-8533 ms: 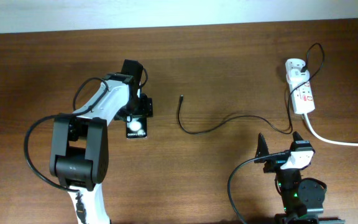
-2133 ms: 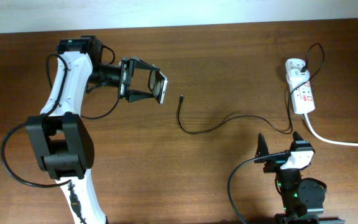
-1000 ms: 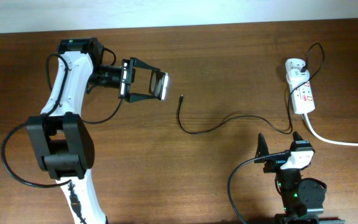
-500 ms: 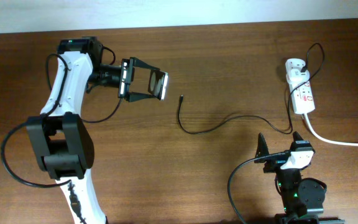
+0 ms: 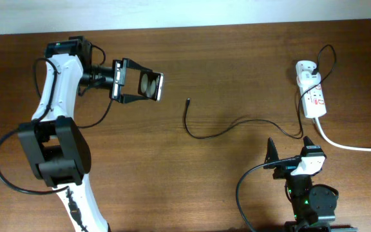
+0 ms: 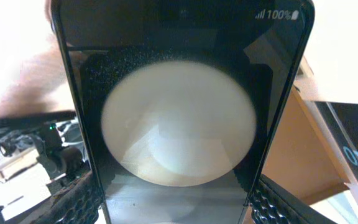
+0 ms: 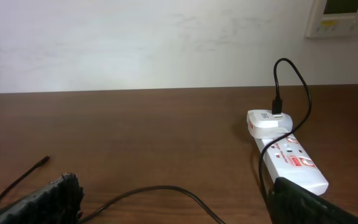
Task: Plug charger to phone and switch on socket
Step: 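Hold the phone raised in the left gripper, bottom edge facing right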
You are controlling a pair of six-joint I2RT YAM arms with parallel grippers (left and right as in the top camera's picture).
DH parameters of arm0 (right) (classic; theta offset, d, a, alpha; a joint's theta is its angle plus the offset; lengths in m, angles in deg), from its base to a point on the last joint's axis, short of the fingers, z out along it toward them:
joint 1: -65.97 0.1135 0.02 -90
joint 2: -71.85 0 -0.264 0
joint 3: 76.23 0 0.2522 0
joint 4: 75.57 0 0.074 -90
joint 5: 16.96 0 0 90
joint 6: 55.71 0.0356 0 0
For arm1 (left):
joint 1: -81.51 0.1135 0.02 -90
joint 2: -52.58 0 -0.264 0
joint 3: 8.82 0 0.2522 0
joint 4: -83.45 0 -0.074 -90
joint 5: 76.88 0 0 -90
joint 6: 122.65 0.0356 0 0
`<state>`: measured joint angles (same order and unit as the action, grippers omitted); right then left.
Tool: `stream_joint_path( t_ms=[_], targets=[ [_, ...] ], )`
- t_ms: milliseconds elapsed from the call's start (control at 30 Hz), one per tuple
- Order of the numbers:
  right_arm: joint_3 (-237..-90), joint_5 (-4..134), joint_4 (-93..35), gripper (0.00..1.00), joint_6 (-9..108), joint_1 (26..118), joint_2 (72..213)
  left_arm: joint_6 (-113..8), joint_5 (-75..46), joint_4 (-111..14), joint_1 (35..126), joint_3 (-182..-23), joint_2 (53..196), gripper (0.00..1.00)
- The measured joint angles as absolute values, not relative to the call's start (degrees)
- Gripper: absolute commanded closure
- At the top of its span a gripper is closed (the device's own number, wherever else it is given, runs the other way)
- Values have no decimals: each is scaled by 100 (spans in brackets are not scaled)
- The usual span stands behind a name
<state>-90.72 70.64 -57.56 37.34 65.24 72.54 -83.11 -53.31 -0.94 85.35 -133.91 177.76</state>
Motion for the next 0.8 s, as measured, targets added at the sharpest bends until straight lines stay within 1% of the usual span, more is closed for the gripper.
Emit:
stream_joint_path(
  t_ms=[333, 567, 800],
  targets=[
    [-9072, 7064, -5758, 1, 3732, 6524, 7254, -8372, -5147, -145, 8535, -13391, 17973, 92],
    [-9072, 7064, -5758, 1, 3734, 6524, 7254, -8370, -5156, -86, 8522, -13391, 18410, 91],
    [-9072, 7064, -5756, 1, 3736, 6524, 7254, -8112, -5314, 605, 8454, -13391, 18410, 89]
  ],
)
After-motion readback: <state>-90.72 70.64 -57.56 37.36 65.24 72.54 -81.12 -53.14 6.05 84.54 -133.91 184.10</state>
